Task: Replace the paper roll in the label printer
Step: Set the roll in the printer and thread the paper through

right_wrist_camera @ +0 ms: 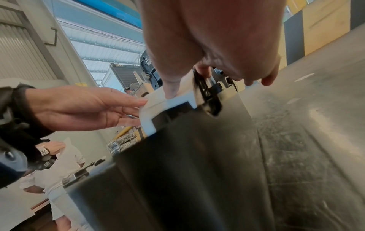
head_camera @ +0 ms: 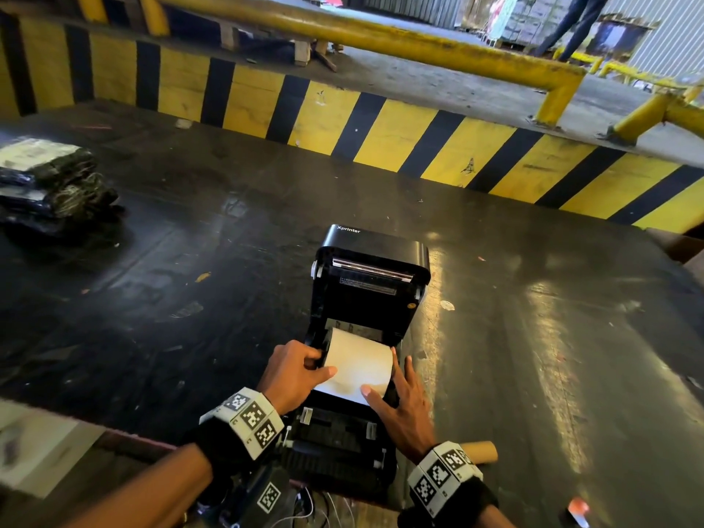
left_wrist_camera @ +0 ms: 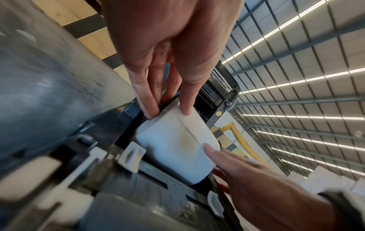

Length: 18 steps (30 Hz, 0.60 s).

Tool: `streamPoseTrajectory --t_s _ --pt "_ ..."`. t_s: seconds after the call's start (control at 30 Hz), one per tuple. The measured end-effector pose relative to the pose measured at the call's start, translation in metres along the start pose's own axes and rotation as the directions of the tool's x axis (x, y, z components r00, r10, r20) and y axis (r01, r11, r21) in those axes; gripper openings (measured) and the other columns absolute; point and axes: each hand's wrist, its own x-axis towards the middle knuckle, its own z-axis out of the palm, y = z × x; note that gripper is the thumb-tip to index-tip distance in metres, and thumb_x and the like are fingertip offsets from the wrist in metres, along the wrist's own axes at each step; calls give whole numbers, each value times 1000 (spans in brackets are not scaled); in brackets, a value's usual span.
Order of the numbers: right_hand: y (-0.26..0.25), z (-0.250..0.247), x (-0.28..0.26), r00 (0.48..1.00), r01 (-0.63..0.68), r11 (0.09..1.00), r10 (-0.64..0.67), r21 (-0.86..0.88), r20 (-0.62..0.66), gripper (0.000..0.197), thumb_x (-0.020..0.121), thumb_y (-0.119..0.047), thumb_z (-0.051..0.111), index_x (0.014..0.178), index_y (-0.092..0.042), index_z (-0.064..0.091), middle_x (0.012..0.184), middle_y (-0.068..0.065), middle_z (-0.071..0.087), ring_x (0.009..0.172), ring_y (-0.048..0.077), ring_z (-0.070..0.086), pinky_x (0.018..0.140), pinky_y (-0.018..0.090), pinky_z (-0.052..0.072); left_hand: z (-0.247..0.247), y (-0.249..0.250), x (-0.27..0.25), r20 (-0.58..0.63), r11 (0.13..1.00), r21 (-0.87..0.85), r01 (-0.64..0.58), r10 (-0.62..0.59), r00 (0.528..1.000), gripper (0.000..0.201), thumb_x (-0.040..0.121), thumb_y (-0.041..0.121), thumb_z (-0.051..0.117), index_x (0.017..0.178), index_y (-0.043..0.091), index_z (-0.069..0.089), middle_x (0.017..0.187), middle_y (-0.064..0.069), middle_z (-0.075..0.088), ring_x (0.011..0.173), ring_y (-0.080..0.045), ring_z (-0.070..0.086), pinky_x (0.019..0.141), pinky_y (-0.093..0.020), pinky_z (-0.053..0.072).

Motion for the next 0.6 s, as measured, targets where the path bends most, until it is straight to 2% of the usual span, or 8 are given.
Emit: streamPoseTrajectory --t_s 0.1,0.23,0.37,0.53,0.6 --pt "1 1 0 1000 3 1000 -3 12 -5 85 74 -63 46 144 -44 2 161 4 -4 148 22 -1 117 53 4 -2 -1 -1 -1 1000 -23 -15 15 1000 22 76 25 76 94 12 76 89 -2 77 79 -8 72 78 -36 60" --pt "7 4 3 999 35 998 -34 43 -36 84 75 -64 46 146 -42 6 161 1 3 148 18 2 119 53 8 0 -3 -2 -1 999 -34 -26 26 1000 24 77 25 75 97 12 75 91 -2 77 80 -7 72 79 -36 60" --pt "10 12 5 996 56 993 -49 107 -70 88 72 -72 46 147 -39 16 160 -5 11 147 14 9 117 57 16 -1 -2 0 -32 997 -76 -15 13 999 31 76 23 76 104 10 73 96 -4 76 85 -7 71 84 -35 58" --pt "11 15 7 995 45 993 -35 112 -89 90 70 -74 43 148 -38 16 160 -5 11 147 14 9 117 56 15 -3 -1 6 -18 998 -65 -27 26 1000 25 75 23 76 98 12 75 90 -3 77 82 -7 71 82 -36 59" --pt "11 14 7 995 52 992 -42 116 -92 89 71 -74 43 147 -38 16 160 -6 11 146 13 8 117 57 15 0 -3 5 -37 997 -81 -15 12 999 32 75 25 77 103 10 73 94 -4 77 84 -7 71 83 -35 58"
